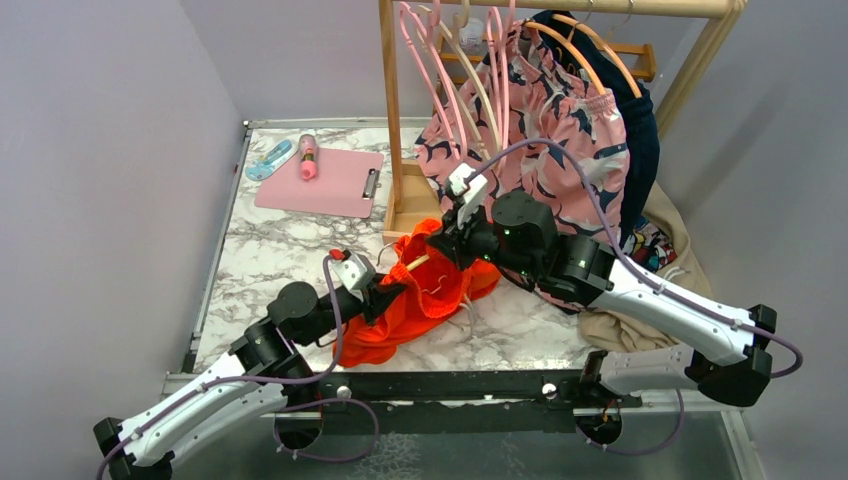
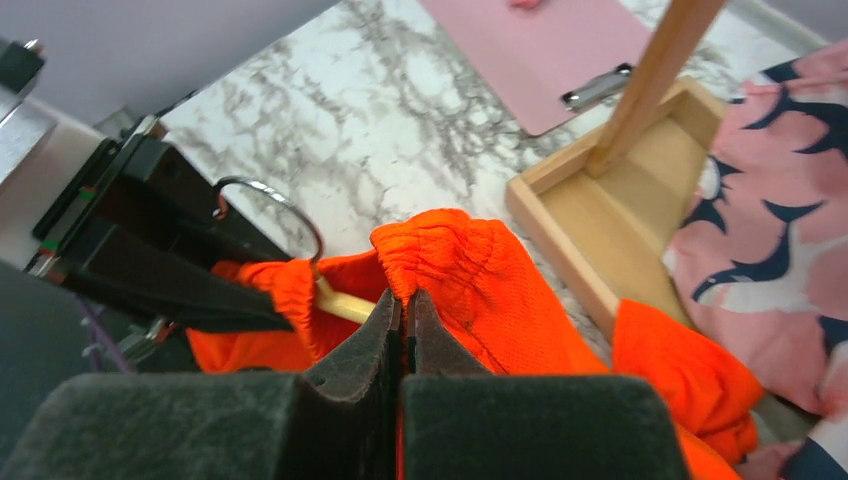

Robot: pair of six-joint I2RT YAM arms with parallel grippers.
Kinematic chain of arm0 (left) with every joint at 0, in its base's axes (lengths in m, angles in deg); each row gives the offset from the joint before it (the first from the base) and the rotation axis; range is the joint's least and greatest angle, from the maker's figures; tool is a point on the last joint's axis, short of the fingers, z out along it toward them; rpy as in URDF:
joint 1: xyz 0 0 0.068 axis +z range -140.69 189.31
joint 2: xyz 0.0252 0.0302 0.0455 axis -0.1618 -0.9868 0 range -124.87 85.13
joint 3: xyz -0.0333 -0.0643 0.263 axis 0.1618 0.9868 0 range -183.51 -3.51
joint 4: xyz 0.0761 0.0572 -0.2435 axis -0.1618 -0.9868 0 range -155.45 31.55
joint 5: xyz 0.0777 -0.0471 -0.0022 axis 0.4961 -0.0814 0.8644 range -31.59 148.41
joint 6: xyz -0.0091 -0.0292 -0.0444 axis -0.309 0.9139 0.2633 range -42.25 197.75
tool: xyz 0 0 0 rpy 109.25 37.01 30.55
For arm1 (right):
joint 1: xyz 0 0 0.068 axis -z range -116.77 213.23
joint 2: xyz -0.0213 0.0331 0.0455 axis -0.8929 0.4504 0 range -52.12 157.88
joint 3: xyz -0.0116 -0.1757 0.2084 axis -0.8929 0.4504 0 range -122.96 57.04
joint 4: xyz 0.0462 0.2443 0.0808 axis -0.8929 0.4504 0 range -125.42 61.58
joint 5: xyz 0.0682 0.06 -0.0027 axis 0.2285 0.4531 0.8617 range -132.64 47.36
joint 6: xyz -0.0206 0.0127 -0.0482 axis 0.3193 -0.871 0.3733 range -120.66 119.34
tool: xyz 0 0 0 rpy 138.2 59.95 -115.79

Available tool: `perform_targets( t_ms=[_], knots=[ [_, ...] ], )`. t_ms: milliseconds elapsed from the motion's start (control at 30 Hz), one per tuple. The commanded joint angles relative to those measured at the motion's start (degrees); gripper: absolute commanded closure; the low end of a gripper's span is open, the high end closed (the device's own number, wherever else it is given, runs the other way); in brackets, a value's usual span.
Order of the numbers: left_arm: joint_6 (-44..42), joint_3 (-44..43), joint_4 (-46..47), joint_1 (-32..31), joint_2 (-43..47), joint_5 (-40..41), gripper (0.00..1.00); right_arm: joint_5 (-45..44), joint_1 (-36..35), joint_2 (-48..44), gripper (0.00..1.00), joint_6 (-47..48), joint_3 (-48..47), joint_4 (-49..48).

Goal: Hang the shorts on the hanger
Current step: Hang the shorts on the hanger.

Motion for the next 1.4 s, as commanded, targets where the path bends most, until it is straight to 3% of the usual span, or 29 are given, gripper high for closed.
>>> perform_targets(
  t_ms=[0, 67, 233, 367, 667, 1000, 1367],
  knots=[
    [1.00, 0.90, 6.12, -0.09, 2.01, 2.24, 1.00, 11.92, -0.12, 1.68, 0.97, 0.90, 1.31, -1.47],
    [0.81, 1.47, 6.33, -0.09, 2.73, 3.34, 1.00, 14.12, -0.12, 2.11, 0.88, 1.08, 2.22, -1.22],
    [0.51, 1.53, 6.11, -0.09, 3.46, 4.63, 1.00, 22.36, -0.11, 1.66, 0.55, 2.02, 3.94, -0.88],
    [0.31, 1.52, 5.74, -0.09, 4.28, 5.28, 1.00, 19.94, -0.12, -2.87, 0.39, 2.13, 6.09, -2.55],
    [0.39, 2.14, 6.36, -0.13, 6.74, 4.07, 1.00, -7.27, -0.06, -8.75, 0.42, -1.14, 9.31, -4.50],
    [0.66, 2.34, 7.06, -0.09, 6.26, -0.27, 1.00, -9.05, -0.12, -4.36, 0.48, -1.82, 9.47, -5.21],
    [0.39, 2.05, 6.36, -0.09, 5.35, -0.53, 1.00, 0.25, -0.12, -3.47, 0.52, -2.73, 11.07, -6.40]
  ],
)
